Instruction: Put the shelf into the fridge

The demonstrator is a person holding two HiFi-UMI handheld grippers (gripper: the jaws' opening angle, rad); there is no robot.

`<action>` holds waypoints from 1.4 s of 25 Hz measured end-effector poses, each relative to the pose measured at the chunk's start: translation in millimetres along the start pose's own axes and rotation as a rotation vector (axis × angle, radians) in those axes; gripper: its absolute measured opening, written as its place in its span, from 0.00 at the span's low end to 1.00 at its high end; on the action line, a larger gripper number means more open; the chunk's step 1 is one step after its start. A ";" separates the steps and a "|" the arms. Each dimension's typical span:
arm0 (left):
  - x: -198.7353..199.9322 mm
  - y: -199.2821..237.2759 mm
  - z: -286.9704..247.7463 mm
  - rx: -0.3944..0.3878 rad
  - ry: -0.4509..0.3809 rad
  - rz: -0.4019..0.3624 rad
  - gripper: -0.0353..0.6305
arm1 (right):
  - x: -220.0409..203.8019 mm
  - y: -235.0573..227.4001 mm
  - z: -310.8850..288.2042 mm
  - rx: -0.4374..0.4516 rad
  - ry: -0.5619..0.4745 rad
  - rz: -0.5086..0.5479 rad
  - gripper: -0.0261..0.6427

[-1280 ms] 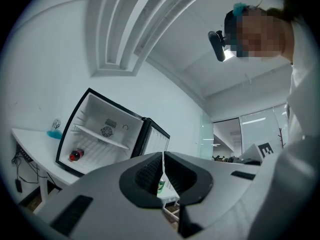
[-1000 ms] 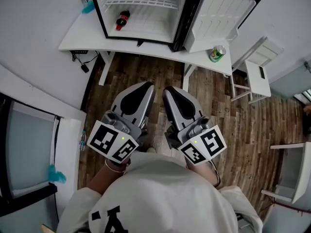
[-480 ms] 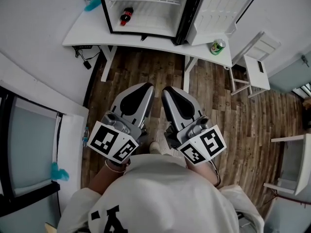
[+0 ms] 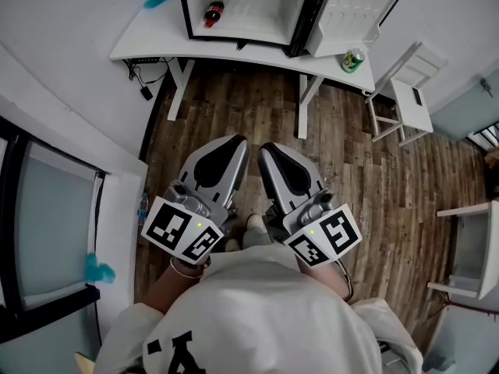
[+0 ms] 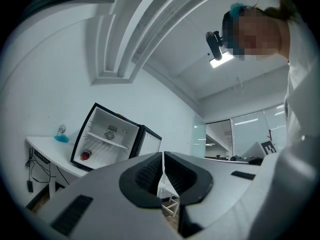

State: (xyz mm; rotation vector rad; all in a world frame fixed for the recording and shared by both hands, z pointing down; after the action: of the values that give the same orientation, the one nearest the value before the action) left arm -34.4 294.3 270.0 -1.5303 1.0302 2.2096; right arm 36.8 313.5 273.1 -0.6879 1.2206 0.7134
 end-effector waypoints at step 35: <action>0.8 -23.6 48.6 -0.048 0.003 -0.005 0.08 | 2.5 51.0 26.4 -0.028 -0.020 0.050 0.10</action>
State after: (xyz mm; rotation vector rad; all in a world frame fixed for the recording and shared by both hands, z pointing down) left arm -55.6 344.0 269.1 -1.5544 0.9803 2.2448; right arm 12.1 365.4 271.7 -0.6739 1.2146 0.7788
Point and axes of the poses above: the fingertips, and each gripper's own axes: z backward along the fingers, y to its left, x out of its top, the point moved 2 cm from there along z, backward along the fingers, and after that the axes turned 10 degrees about z, right-handed, at the moved point
